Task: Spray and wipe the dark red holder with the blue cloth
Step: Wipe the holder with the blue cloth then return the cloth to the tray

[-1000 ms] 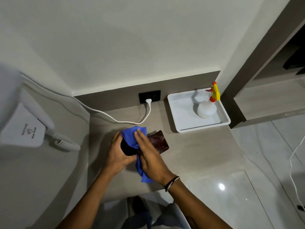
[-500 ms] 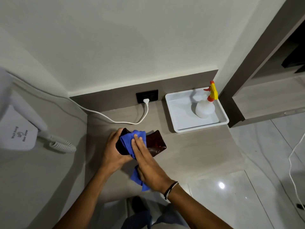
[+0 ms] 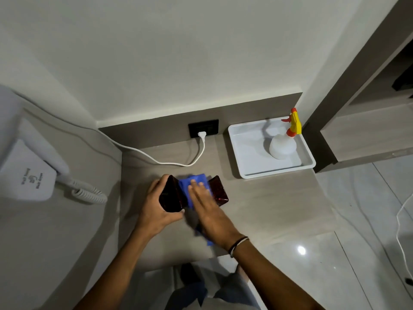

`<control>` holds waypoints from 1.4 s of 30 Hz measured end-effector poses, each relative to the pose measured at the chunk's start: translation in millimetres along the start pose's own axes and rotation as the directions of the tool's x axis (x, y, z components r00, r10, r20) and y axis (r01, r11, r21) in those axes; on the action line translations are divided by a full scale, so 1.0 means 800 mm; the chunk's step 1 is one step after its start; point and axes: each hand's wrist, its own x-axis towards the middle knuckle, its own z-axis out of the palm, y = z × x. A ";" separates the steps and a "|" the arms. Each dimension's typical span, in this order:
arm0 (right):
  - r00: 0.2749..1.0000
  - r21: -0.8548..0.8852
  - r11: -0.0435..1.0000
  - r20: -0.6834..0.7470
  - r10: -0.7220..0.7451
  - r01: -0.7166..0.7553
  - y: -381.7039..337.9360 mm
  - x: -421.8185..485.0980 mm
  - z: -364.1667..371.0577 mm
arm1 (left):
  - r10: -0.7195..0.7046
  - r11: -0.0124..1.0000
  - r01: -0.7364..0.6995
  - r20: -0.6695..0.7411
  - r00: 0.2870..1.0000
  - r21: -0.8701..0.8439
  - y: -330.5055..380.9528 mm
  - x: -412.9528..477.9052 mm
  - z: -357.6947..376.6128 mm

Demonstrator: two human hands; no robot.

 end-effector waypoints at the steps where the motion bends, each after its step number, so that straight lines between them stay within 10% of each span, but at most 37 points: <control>1: 0.997 -0.091 0.994 0.048 0.061 -0.056 0.016 -0.003 -0.004 | 0.007 1.000 -0.006 -0.003 1.000 0.005 -0.002 -0.001 0.002; 6: 0.967 0.037 0.972 0.114 0.227 -0.233 0.023 -0.004 -0.014 | 0.009 1.000 -0.009 -0.011 1.000 0.016 0.000 0.004 0.015; 10: 0.995 0.313 0.950 -0.093 0.023 0.007 -0.045 0.006 -0.006 | 0.053 0.997 -0.052 0.007 0.999 -0.056 0.005 0.010 0.011; 18: 0.981 -0.080 0.983 0.089 0.173 -0.166 0.051 0.001 -0.020 | -0.050 0.998 0.048 -0.044 0.998 -0.042 -0.012 0.004 0.009; 21: 0.952 0.071 0.949 0.050 0.303 -0.306 0.069 -0.002 -0.034 | -0.102 0.990 0.094 -0.072 0.992 -0.103 -0.011 0.008 0.008; 25: 0.756 0.666 0.566 -0.004 0.654 -0.486 0.055 -0.005 -0.046 | -0.343 0.894 0.294 -0.095 0.934 -0.339 -0.013 0.018 0.007; 30: 0.668 0.836 0.254 0.168 0.725 -0.486 0.047 0.001 -0.041 | -0.477 0.814 0.464 0.052 0.877 -0.350 -0.017 0.020 0.008; 33: 0.685 0.803 0.346 0.103 0.721 -0.485 0.045 0.015 -0.042 | -0.314 0.910 0.351 0.186 0.931 -0.220 -0.019 0.016 -0.001; 36: 0.781 0.566 0.655 -0.030 0.624 -0.502 0.037 0.016 -0.037 | -0.179 0.981 0.190 0.179 0.968 -0.045 -0.023 0.013 -0.006; 42: 0.993 0.376 0.924 -0.058 0.101 -0.072 -0.049 0.016 0.003 | -0.050 0.997 0.051 0.026 0.998 -0.050 -0.001 0.014 0.000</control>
